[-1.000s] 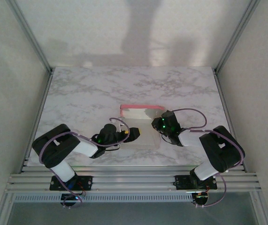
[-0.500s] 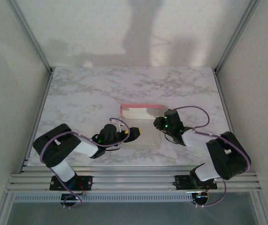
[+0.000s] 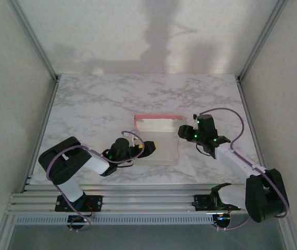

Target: Fold the paper box

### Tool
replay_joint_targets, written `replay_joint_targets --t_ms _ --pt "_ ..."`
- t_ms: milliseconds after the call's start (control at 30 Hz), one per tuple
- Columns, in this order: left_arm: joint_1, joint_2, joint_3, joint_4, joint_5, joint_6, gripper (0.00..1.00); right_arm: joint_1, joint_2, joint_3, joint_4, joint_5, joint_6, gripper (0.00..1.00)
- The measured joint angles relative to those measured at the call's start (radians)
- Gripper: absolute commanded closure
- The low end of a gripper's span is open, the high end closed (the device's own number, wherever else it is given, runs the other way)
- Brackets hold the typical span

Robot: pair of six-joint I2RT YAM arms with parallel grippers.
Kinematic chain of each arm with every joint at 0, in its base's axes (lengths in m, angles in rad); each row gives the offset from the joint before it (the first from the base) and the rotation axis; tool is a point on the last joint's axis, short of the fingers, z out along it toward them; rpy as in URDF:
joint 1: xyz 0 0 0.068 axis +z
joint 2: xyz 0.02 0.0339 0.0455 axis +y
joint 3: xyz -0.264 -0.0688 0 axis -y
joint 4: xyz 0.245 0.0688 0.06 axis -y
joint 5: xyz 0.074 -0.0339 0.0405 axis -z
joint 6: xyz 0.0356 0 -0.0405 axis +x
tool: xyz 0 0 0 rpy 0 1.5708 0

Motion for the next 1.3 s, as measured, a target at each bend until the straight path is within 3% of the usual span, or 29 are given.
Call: replay_joint_targets --t_ms 233,767,1000,1300 --pt "-0.001 0.000 0.000 0.000 0.000 0.000 0.01 -0.033 0.116 0.056 0.001 -0.016 -0.156 0.40" --pt "-0.001 0.000 0.002 -0.002 0.000 0.001 0.01 -0.039 0.230 0.167 0.000 -0.031 -0.368 0.39" --pt "-0.002 0.013 0.015 -0.002 0.004 0.001 0.01 -0.039 0.255 0.188 -0.007 -0.031 -0.393 0.59" --pt "-0.002 0.021 0.026 -0.004 0.011 0.000 0.01 -0.025 0.255 0.188 -0.008 -0.023 -0.386 0.77"
